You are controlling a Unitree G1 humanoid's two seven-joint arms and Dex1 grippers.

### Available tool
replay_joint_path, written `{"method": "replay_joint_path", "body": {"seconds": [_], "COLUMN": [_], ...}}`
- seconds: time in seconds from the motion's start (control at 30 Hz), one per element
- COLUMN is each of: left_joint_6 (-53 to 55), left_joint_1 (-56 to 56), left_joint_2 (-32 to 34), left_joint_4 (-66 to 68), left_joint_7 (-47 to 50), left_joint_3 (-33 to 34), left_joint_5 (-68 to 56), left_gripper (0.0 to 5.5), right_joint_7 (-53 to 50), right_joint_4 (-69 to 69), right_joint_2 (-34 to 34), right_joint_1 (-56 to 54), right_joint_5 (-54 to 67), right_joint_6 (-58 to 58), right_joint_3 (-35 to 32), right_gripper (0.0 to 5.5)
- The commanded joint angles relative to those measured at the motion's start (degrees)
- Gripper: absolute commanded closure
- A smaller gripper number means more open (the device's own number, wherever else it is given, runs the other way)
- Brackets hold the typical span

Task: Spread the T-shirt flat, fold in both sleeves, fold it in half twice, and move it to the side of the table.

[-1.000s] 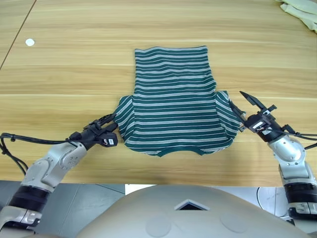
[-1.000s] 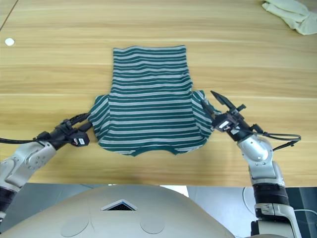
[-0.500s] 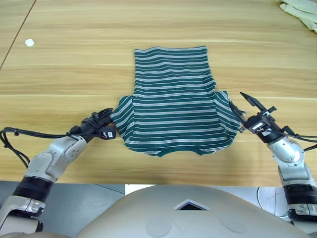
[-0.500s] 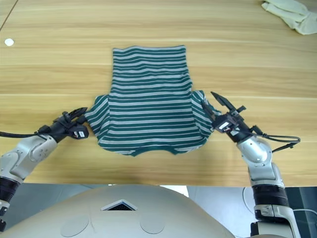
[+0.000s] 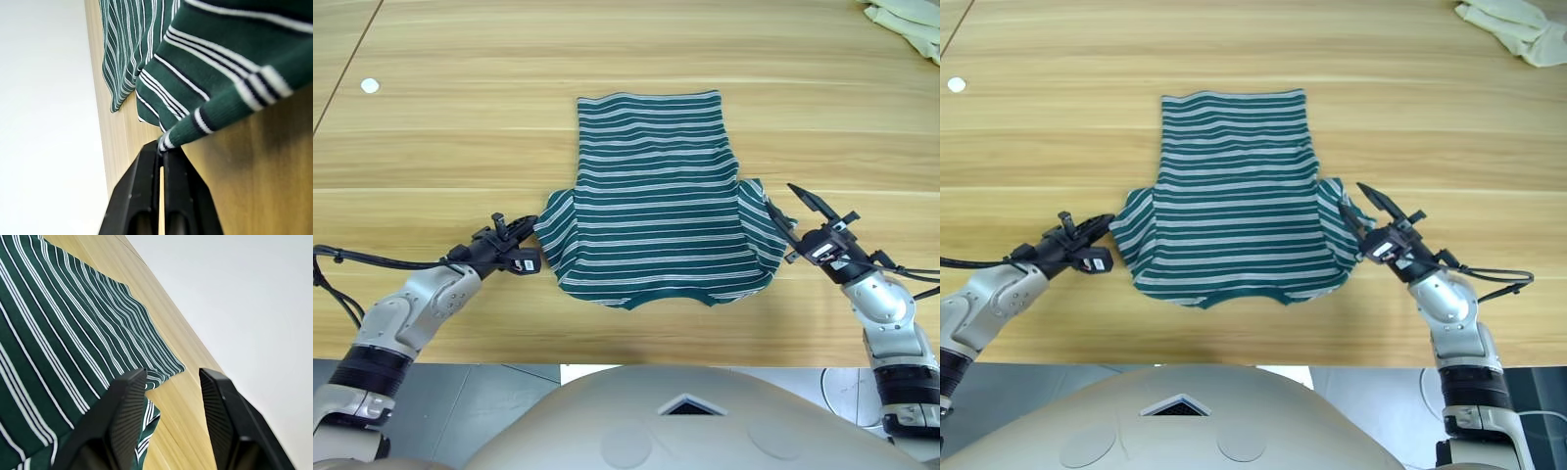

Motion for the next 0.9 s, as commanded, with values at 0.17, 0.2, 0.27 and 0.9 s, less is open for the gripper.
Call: {"method": "replay_joint_path", "body": {"seconds": [0.17, 0.2, 0.27, 0.9], "left_joint_6": [1.28, 2.04, 1.97, -4.76], "left_joint_1": [5.18, 4.67, 4.26, -0.06], "left_joint_2": [-3.75, -4.69, -5.68, -13.52], "left_joint_4": [4.93, 4.61, 3.67, -1.11], "left_joint_7": [-0.11, 1.0, 1.44, 9.97], "left_joint_3": [-3.66, -2.81, -2.29, -3.04], "left_joint_5": [0.72, 0.2, -1.06, -1.14], "left_gripper": [5.5, 5.5, 5.5, 5.5], "right_joint_7": [0.14, 0.09, 0.05, 0.0], "right_joint_4": [-0.46, -0.3, -0.15, 1.03], "right_joint_2": [0.08, 0.17, 0.29, 0.48], "right_joint_1": [-0.22, -0.29, -0.36, -1.43], "right_joint_5": [0.11, 0.01, -0.12, -0.51], "right_joint_6": [-0.24, -0.29, -0.33, -0.42], "right_joint_3": [-0.01, 0.09, 0.23, 1.65], "right_gripper": [3.52, 3.52, 3.52, 3.52]}}
